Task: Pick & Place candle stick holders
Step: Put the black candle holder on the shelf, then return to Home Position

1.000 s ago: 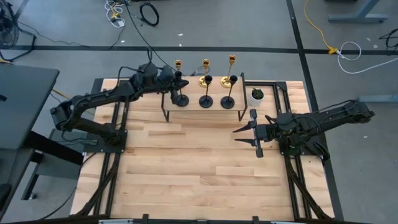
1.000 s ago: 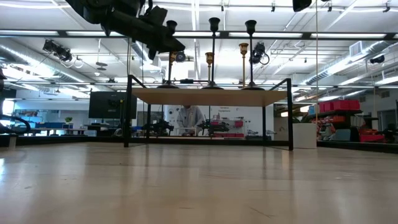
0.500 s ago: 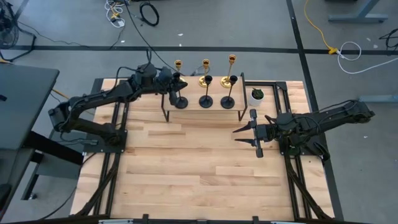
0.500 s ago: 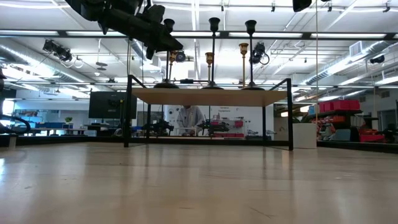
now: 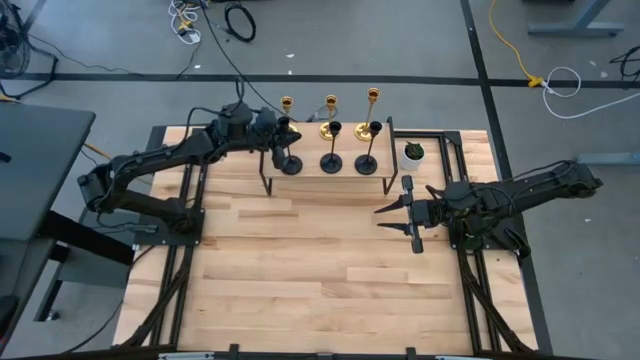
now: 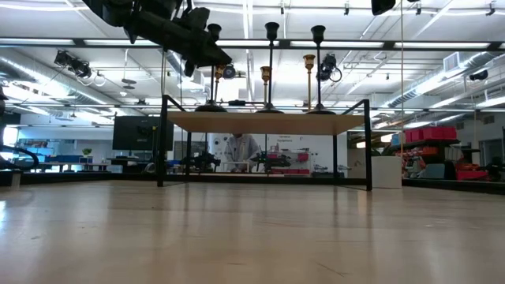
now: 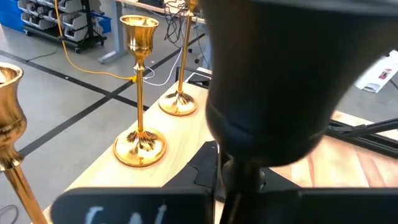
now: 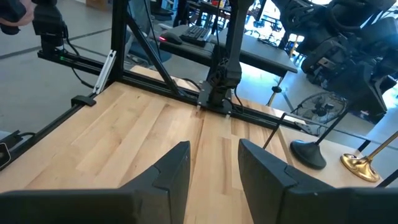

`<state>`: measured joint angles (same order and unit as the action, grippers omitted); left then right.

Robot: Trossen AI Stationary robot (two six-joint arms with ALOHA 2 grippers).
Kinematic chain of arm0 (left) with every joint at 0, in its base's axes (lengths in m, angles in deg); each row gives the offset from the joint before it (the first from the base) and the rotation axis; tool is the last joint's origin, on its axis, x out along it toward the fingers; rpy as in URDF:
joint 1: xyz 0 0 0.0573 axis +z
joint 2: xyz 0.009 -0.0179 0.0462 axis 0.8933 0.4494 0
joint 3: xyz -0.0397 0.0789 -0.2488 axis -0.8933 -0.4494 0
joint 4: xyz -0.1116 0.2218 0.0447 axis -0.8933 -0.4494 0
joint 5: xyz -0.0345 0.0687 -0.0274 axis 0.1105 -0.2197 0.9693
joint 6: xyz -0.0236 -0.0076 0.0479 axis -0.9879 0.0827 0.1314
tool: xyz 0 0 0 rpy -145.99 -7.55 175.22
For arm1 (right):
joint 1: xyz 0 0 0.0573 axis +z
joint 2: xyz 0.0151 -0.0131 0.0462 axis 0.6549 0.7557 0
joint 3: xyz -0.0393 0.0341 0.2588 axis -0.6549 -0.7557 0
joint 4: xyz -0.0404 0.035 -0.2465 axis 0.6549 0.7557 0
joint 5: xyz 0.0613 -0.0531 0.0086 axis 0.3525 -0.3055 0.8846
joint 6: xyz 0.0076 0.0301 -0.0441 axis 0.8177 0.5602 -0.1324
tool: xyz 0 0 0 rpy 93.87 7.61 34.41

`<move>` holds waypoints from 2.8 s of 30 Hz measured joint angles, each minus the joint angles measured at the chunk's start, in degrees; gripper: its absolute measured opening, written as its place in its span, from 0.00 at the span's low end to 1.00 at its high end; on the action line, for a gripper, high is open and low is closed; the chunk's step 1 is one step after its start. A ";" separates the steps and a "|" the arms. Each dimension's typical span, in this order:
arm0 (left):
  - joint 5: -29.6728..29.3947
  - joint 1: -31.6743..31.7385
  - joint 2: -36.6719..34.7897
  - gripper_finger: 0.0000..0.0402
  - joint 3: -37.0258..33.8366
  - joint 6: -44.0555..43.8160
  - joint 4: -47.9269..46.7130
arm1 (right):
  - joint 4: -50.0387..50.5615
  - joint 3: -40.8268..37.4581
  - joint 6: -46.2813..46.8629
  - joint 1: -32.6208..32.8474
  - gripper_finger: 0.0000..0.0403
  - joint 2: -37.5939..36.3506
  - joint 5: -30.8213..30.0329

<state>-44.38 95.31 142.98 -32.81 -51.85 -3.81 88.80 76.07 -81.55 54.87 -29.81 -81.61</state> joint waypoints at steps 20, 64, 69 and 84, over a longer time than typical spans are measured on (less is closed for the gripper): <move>3.28 0.02 -3.49 0.41 0.00 2.38 -0.19 | 0.27 0.00 0.00 0.02 0.33 0.00 0.00; 11.35 -9.12 -44.03 0.61 -6.67 3.67 -30.82 | -4.24 0.02 5.35 -2.73 0.33 -0.02 -0.04; 2.13 -13.25 -52.96 0.61 -18.85 -1.97 -22.76 | -4.37 0.01 6.54 -3.74 0.33 -0.02 -0.04; -23.28 -27.90 -57.40 0.61 -43.13 -4.97 3.78 | -14.57 0.09 8.72 -7.96 0.33 5.55 -1.64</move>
<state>-67.66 67.40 85.58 -75.94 -56.82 -0.03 74.24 76.16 -72.83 46.91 -24.26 -83.26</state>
